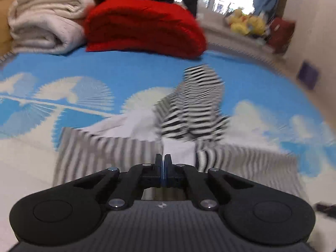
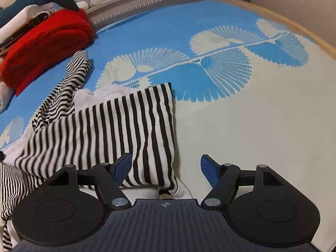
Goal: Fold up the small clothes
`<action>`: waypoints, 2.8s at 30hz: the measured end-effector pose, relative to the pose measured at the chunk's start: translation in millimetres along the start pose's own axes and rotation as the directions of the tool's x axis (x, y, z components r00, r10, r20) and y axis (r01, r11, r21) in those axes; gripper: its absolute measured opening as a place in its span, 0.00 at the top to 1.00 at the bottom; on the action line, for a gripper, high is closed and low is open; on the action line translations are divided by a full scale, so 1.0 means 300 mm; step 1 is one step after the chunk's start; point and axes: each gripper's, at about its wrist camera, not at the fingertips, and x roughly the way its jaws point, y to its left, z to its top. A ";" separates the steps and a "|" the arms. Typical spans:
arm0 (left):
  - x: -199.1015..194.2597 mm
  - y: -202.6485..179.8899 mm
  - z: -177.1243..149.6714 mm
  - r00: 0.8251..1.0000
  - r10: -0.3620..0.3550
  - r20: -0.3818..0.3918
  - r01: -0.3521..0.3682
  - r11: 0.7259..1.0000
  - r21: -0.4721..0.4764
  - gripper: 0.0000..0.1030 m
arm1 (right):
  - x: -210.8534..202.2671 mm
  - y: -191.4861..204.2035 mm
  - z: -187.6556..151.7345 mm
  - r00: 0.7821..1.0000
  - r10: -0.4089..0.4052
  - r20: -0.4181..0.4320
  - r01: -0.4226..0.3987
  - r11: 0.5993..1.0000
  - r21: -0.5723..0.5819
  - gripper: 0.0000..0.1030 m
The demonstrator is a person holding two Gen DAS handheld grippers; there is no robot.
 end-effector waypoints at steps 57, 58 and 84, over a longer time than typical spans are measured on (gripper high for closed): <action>-0.564 0.369 -0.426 0.994 0.113 0.002 -0.111 0.982 -0.152 0.00 | -1.016 -0.044 -0.629 0.942 0.113 0.317 -0.024 0.962 -0.274 0.15; -0.561 0.380 -0.422 0.995 0.097 -0.004 -0.096 0.982 -0.163 0.00 | -1.003 -0.036 -0.625 0.945 0.110 0.307 -0.022 0.961 -0.277 0.15; -0.445 0.311 -0.399 0.993 0.120 -0.025 -0.122 0.982 -0.144 0.00 | -0.903 -0.075 -0.553 0.961 0.055 0.271 0.017 0.966 -0.256 0.15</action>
